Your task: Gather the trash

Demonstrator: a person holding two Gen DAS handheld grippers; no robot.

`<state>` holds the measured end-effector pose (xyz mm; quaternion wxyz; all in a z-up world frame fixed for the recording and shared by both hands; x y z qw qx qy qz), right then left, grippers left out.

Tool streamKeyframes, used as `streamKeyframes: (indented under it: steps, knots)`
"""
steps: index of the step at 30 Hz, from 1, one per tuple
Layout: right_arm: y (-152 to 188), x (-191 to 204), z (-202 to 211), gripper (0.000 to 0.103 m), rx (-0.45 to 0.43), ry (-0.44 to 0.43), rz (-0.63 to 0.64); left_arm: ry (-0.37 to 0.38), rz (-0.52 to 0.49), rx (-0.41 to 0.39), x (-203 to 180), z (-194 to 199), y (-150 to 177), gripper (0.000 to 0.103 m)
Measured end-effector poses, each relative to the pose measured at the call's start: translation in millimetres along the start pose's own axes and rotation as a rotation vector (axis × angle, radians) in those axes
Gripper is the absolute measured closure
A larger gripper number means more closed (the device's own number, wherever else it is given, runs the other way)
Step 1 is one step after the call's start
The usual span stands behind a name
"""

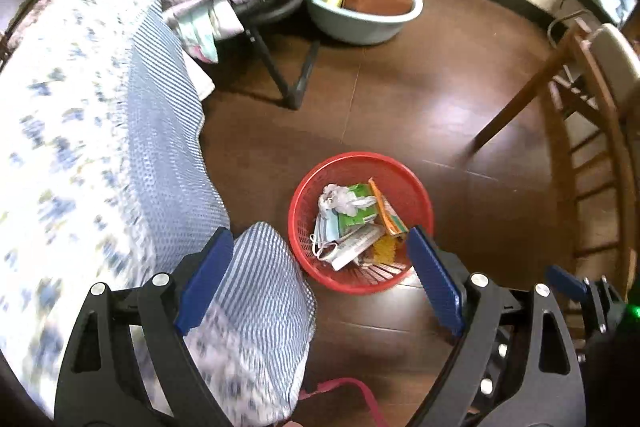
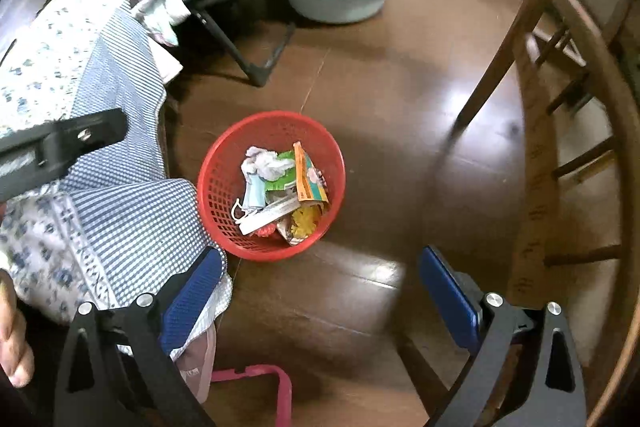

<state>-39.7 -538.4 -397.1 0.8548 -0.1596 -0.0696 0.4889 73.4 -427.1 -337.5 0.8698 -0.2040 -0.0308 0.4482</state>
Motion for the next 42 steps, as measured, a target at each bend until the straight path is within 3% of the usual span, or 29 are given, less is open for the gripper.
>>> streamKeyframes:
  steps: [7,14,24,42]
  knots:
    - [12.9,-1.2,52.2,0.006,-0.076,-0.015,0.048,-0.045,0.013,-0.067,1.6,56.6,35.9,0.015]
    - [20.2,-0.6,90.3,0.006,-0.142,-0.033,0.079,-0.074,0.062,-0.108,14.0,86.6,53.0,0.015]
    - [16.6,5.2,109.4,0.006,-0.176,-0.036,0.095,-0.059,0.056,-0.133,10.3,99.4,50.4,0.013]
    - [16.7,7.7,104.5,0.006,-0.16,-0.038,0.099,-0.019,0.064,-0.099,9.9,87.9,52.8,0.01]
Point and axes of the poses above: each gripper's, at about its wrist camera, not at the fingertips, and z roughly against the way its jaws point, x to its left, y to its underside, the point moved 9 cm from there along -z, roughly the way its jaws point, and after that the axes turned 9 degrees about y, right-handed, at the moved point
